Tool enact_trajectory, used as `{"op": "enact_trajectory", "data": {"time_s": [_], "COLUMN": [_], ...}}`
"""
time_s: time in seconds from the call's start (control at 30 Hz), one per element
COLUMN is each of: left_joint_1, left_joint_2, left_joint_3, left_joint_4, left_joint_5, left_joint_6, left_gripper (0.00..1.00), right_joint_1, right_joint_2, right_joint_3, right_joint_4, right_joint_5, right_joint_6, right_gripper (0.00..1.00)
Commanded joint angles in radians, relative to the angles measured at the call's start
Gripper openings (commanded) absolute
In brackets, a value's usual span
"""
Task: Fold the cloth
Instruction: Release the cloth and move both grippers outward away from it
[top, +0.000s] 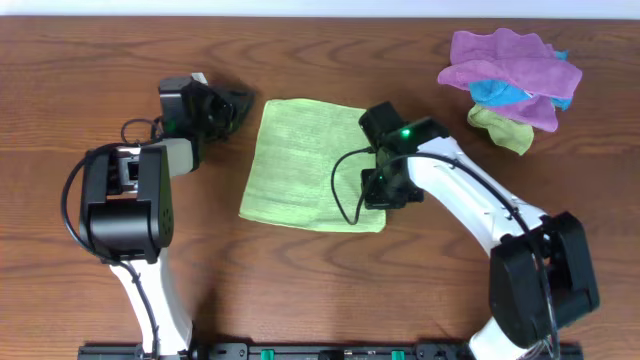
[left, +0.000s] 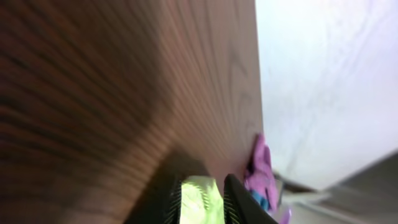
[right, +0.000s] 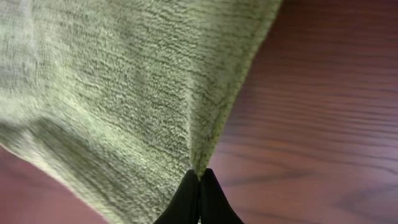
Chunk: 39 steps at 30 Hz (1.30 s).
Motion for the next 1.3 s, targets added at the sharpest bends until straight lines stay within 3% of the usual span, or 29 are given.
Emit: {"op": "enact_trajectory", "data": {"time_s": [0.0,0.17,0.23,0.33,0.37,0.53,0.67,0.8,0.97,1.27], "left_joint_1": [0.022,0.046,0.055,0.067,0.070,0.075,0.075,0.075,0.075,0.075], "left_joint_2": [0.018,0.016,0.007,-0.018,-0.029,-0.101,-0.171,-0.238,-0.264,-0.264], "left_joint_3": [-0.003,-0.003,-0.003,-0.003,-0.003,-0.003,-0.003,-0.003,-0.008,-0.167], "left_joint_4": [0.004,0.002,-0.014,-0.098,-0.146,-0.474,-0.734,-0.973,-1.213,-1.054], "left_joint_5": [0.162,0.286,0.320,0.330,0.323,0.256,0.194,0.117,-0.031,0.053], "left_joint_6": [0.059,0.100,0.129,0.192,0.219,0.402,0.549,0.637,0.665,0.622], "left_gripper": [0.23,0.25,0.31,0.54,0.58,0.61,0.70,0.88,0.94,0.92], "right_joint_1": [-0.024,-0.064,-0.076,-0.089,-0.092,-0.114,-0.143,-0.192,-0.273,-0.430], "right_joint_2": [-0.024,-0.025,-0.029,-0.055,-0.069,-0.166,-0.241,-0.309,-0.388,-0.453], "right_joint_3": [-0.003,-0.003,-0.003,-0.002,-0.002,-0.003,-0.010,-0.081,-0.253,-0.462], "right_joint_4": [0.001,0.004,0.005,0.012,0.013,0.009,-0.009,-0.019,0.040,0.180], "right_joint_5": [0.109,0.131,0.101,0.034,0.017,-0.061,-0.116,-0.206,-0.323,-0.526], "right_joint_6": [0.040,0.066,0.065,0.064,0.065,0.063,0.026,-0.008,-0.035,-0.064], "right_gripper": [0.02,0.02,0.01,0.19,0.25,0.40,0.53,0.55,0.56,0.55]}}
